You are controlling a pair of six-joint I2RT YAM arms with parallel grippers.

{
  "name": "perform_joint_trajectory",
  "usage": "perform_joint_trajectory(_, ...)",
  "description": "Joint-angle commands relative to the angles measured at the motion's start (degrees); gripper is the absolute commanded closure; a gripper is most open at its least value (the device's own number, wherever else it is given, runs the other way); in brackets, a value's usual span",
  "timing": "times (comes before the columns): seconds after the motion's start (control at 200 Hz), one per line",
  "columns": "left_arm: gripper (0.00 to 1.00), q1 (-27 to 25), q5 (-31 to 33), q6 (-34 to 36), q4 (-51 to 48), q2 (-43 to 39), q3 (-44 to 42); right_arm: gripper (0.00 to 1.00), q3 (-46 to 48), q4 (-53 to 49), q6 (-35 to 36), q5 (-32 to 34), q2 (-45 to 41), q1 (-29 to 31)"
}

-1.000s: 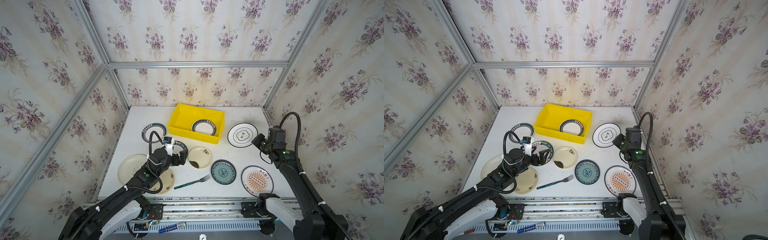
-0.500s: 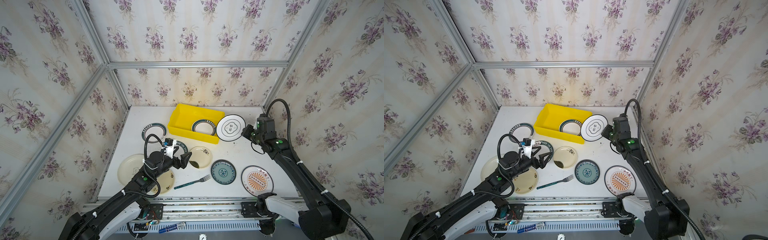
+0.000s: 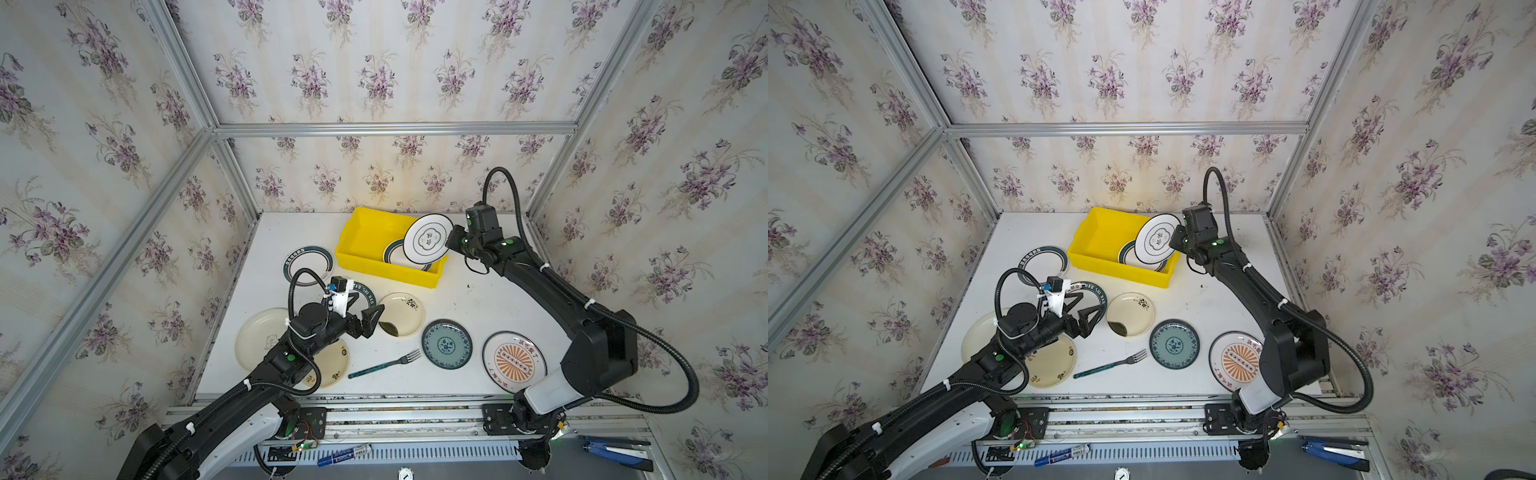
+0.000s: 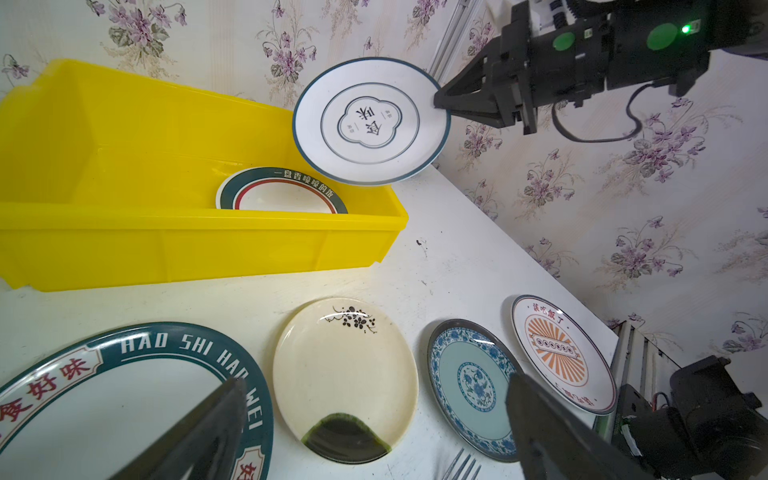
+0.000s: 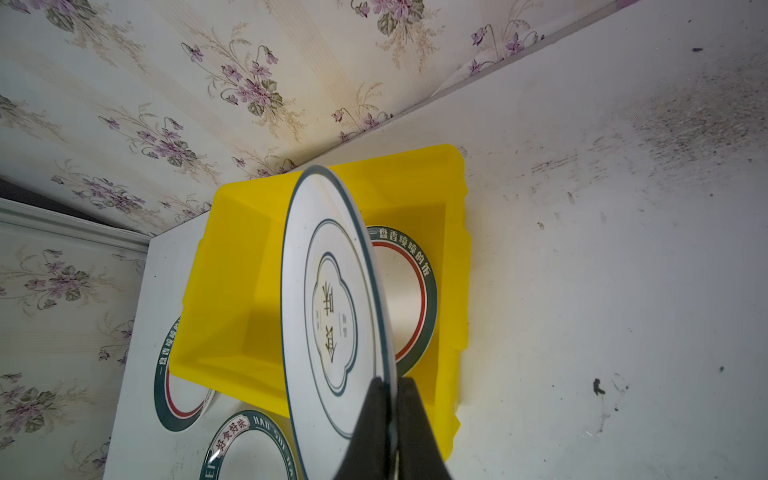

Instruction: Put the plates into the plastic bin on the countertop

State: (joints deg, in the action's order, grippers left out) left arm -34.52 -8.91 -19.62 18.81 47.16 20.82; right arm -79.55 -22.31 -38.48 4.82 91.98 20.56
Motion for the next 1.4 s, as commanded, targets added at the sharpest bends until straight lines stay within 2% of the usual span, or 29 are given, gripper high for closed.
perform_joint_trajectory(0.0, 0.0, 0.1, 0.9, 0.9, 2.2, -0.4, -0.2, 1.0, -4.1, 2.0, 1.1, 3.3, 3.5, 0.7)
perform_joint_trajectory(0.205, 0.0, 0.1, 1.7, 1.1, 1.7, -0.5, -0.1, 1.0, -12.9, -3.1, 2.2, 6.1, 12.4, 1.7)
perform_joint_trajectory(0.505, 0.0, 0.1, 2.1, 0.5, 1.8, 0.0, -0.1, 1.0, -12.9, -1.4, -0.4, 2.6, 19.5, 2.0)
perform_joint_trajectory(1.039, 0.0, 0.0, 3.2, 0.9, 0.9, 0.7, 0.3, 1.0, -14.3, -1.0, -1.4, 0.6, 25.5, 2.8)
perform_joint_trajectory(1.239, 0.0, 0.1, 3.5, 1.0, 0.5, 0.9, 0.5, 0.91, -15.1, -1.5, -0.9, 0.5, 26.2, 2.9)
perform_joint_trajectory(1.394, 0.0, 0.1, 3.5, 1.0, 0.3, 1.1, 0.7, 0.78, -15.0, -1.2, -0.6, 0.1, 26.2, 3.0)
